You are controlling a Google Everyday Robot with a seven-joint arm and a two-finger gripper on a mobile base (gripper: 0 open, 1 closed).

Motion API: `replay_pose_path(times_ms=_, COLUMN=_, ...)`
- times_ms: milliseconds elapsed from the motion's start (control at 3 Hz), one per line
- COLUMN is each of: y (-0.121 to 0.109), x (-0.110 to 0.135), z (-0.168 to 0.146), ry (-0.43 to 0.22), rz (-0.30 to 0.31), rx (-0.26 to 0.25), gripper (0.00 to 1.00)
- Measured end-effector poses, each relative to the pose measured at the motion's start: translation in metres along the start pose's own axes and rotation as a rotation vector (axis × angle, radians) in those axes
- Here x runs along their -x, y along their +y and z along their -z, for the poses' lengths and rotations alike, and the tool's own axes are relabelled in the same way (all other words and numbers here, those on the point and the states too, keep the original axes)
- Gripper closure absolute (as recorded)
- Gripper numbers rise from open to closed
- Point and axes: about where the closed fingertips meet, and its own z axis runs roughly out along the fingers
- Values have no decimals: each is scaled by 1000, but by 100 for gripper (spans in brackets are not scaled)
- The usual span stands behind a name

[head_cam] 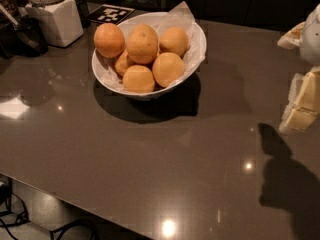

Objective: Pick orange from white bowl

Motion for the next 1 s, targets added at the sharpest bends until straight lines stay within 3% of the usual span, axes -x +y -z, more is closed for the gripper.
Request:
replay_pose_path(times_ms=667, y=0, x=4, z=2, ry=21, rz=-9, rx=-16, gripper=0)
replay_pose_path(times_ms=1000, y=-6, x=18, z=3, ry=55, rz=-45, rx=5, gripper=0)
